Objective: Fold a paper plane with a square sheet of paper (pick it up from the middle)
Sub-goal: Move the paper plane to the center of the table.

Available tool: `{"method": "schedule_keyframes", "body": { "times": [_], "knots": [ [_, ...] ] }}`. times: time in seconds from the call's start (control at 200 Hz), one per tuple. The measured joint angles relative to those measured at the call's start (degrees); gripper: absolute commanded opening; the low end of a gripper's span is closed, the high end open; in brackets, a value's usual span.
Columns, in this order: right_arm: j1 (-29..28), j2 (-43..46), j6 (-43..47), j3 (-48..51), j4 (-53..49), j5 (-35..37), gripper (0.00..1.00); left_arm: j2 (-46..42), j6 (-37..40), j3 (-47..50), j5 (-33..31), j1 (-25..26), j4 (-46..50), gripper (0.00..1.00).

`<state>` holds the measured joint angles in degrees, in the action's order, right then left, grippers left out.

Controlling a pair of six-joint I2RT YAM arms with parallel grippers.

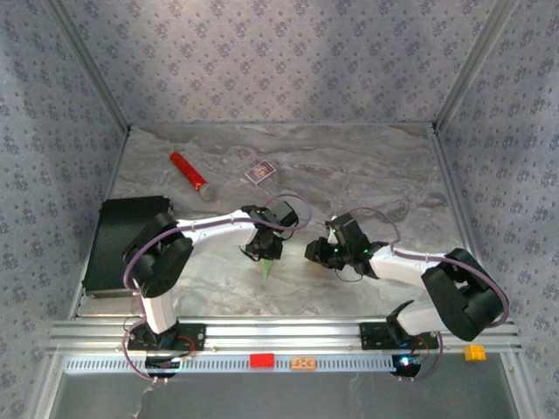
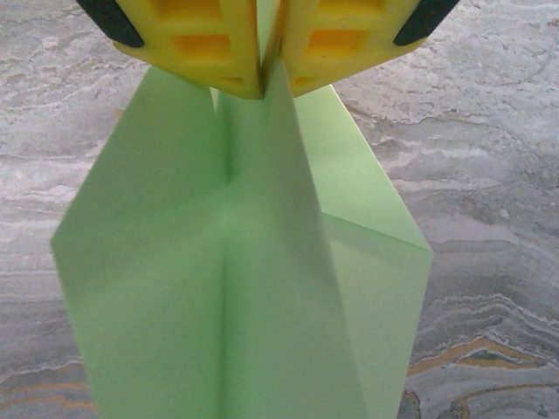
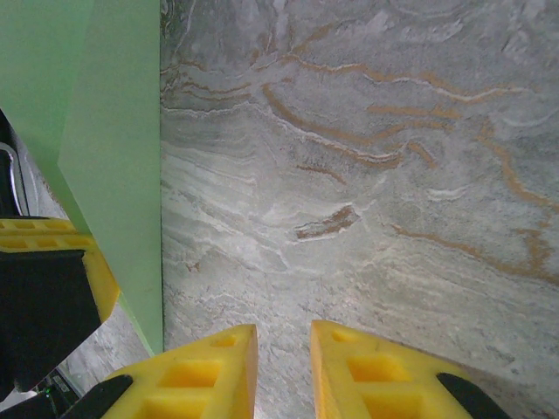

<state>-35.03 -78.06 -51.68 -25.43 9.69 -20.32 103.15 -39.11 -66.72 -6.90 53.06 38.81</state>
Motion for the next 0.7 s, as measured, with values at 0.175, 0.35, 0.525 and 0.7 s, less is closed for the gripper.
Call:
{"method": "schedule_keyframes", "body": {
  "times": [0.175,0.35,0.525,0.7],
  "knots": [
    [0.0,0.0,0.0,0.0,0.0,0.0,0.25,0.0,-0.1,0.0,0.0,0.2,-1.0,0.05],
    [0.0,0.0,0.0,0.0,0.0,0.0,0.25,-0.8,-0.5,0.0,-0.3,0.3,-1.2,0.00],
    [0.0,0.0,0.0,0.0,0.1,0.0,0.25,-1.6,-1.0,-0.9,-1.6,0.3,0.7,0.00],
    [0.0,0.0,0.0,0.0,0.3,0.0,0.25,-1.6,-1.1,-1.1,-1.7,0.7,1.2,0.02]
  ]
}}
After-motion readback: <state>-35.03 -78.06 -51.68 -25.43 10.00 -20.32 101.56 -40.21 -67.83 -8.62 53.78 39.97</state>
